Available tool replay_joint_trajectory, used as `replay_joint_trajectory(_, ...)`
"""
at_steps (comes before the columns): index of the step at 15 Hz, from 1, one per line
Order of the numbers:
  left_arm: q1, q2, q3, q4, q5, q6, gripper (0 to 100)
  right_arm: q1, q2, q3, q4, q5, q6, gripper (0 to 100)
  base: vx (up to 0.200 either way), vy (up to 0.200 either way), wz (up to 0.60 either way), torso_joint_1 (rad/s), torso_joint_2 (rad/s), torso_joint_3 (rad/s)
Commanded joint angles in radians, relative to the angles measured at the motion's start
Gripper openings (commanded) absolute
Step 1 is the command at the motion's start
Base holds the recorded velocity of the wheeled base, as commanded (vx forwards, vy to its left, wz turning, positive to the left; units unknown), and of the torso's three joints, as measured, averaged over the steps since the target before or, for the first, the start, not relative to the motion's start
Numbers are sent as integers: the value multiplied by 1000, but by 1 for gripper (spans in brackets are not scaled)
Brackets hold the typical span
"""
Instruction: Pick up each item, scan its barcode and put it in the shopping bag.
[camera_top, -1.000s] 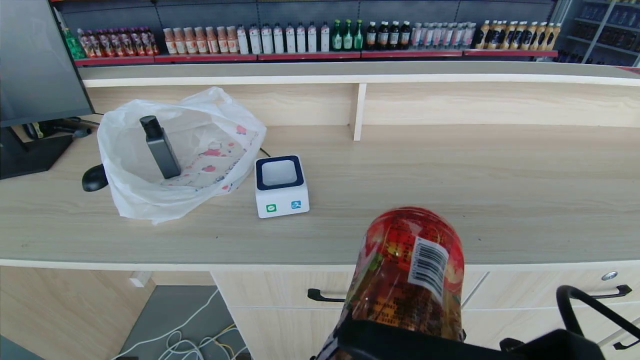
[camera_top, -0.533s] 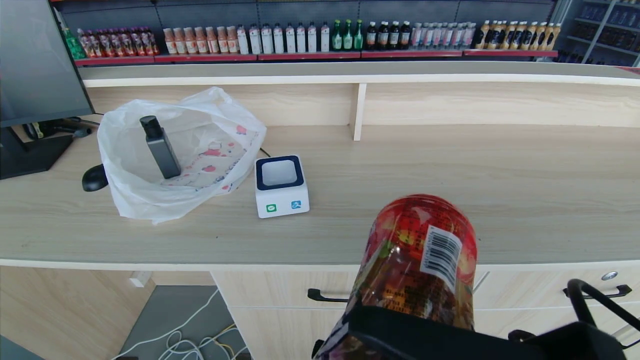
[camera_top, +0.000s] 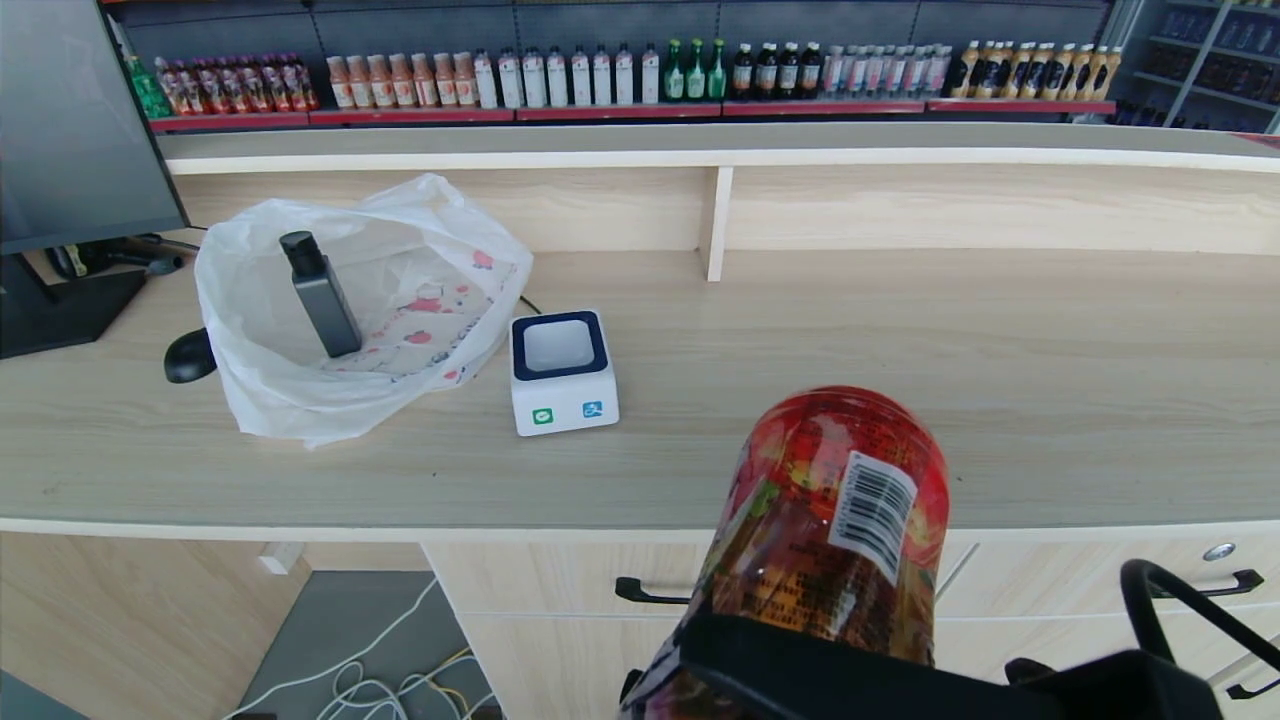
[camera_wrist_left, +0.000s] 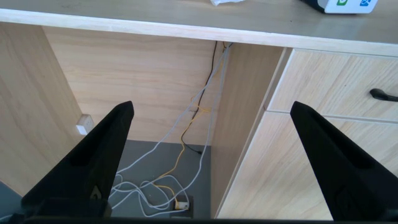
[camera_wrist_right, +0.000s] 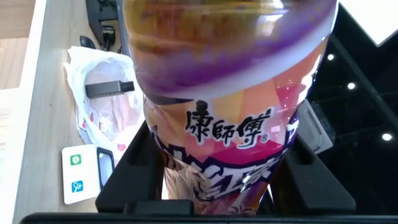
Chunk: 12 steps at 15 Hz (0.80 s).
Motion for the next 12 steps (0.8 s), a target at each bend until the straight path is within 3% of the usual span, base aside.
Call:
replay_joint_trajectory(1,0,0,0,0,0,-1,100,1,2,-3,-1,1,-1,0,0,0,0,0,0,0)
replay_joint_trajectory(12,0,0,0,0,0,-1,100,4,9,-24,-1,1,-3,0,0,0,0,0,0,0)
